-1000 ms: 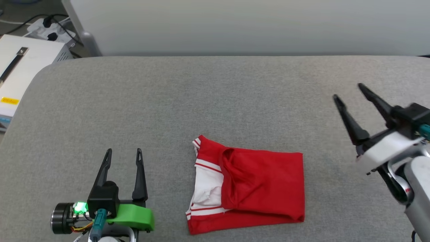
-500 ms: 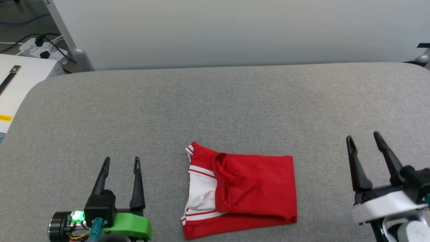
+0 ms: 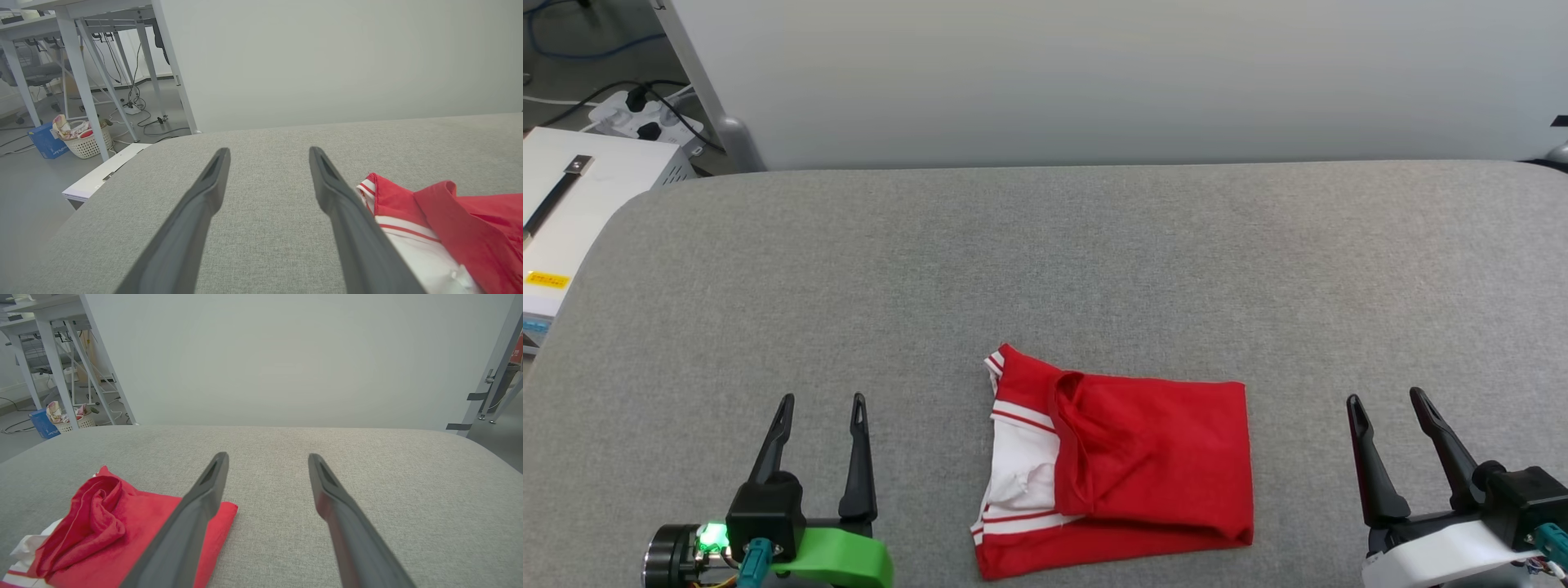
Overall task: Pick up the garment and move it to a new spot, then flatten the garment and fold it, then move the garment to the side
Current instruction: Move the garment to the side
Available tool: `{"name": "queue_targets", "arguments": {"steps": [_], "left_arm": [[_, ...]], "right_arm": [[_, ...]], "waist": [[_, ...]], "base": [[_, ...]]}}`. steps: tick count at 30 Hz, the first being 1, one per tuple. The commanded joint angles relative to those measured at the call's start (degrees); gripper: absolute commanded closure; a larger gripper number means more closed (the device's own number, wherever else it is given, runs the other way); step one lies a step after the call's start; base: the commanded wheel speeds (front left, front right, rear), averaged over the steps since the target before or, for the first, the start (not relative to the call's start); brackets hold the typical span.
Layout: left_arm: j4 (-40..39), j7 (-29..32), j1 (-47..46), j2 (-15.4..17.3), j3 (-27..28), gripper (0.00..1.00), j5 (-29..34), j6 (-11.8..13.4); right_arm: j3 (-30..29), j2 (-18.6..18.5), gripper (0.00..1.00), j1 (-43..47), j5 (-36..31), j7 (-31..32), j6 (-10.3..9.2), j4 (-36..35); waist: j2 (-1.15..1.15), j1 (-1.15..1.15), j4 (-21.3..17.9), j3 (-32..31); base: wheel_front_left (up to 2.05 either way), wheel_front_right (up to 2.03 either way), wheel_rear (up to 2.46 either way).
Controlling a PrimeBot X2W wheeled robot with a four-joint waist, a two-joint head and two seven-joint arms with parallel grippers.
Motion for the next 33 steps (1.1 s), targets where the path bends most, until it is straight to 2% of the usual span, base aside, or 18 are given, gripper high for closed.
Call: {"name": "queue_targets", "arguments": {"steps": [1, 8, 14, 16, 20, 23, 27, 30, 33], "left_arm": [[0.1, -0.3, 0.9, -0.2, 0.1, 0.00, -0.3, -0.2], [0.3, -0.3, 0.4, -0.4, 0.2, 0.00, -0.1, -0.4], [0.3, -0.3, -0.6, -0.6, 0.3, 0.00, 0.0, -0.5], [0.4, -0.3, -0.9, -0.6, 0.4, 0.00, 0.1, -0.6], [0.5, -0.3, -1.4, -0.6, 0.7, 0.00, 0.1, -0.6], [0.6, -0.3, -1.6, -0.7, 0.8, 0.00, 0.1, -0.7], [0.5, -0.3, -2.0, -0.8, 1.0, 0.00, 0.2, -0.7], [0.4, -0.3, -2.5, -0.9, 0.9, 0.00, 0.3, -0.8], [0.4, -0.3, -3.1, -1.1, 0.7, 0.00, 0.3, -0.9]], "right_arm": [[-0.1, 0.0, 0.00, 0.4, -0.1, -0.3, -0.05, 0.2], [-0.6, -1.5, 0.00, -2.8, -0.5, -0.3, -0.05, -1.0], [-0.9, -6.5, 0.00, -11.1, 0.3, -0.3, -0.05, -3.3], [0.6, -8.8, 0.00, -14.7, 2.0, 0.9, -0.05, -2.8], [5.8, -14.2, 0.00, -21.4, 8.0, 11.3, -0.05, -1.4], [9.3, -16.6, 0.00, -24.7, 18.6, 25.0, -0.05, 0.1], [14.0, -21.0, 0.00, -27.1, 25.5, 39.0, -0.05, -0.2], [16.5, -23.1, 0.00, -27.3, 30.3, 46.6, -0.05, 0.6], [18.1, -23.6, 0.00, -26.2, 35.5, 53.1, -0.05, 2.1]], "waist": [[0.00, 0.00, 0.1, 0.1], [0.00, 0.00, 0.5, 0.5], [0.00, 0.00, 0.9, 1.7], [0.00, 0.00, 0.9, 2.2], [0.00, 0.00, 1.1, 2.9], [0.00, 0.00, 1.4, 3.3], [0.00, 0.00, 1.7, 4.1], [0.00, 0.00, 2.0, 4.8], [0.00, 0.00, 2.5, 5.8]], "base": [[0.00, 0.00, 0.00], [0.00, 0.00, 0.00], [0.00, 0.00, 0.00], [0.00, 0.00, 0.00], [0.00, 0.00, 0.00], [0.00, 0.00, 0.00], [0.00, 0.00, 0.00], [0.00, 0.00, 0.00], [0.00, 0.00, 0.00]]}}
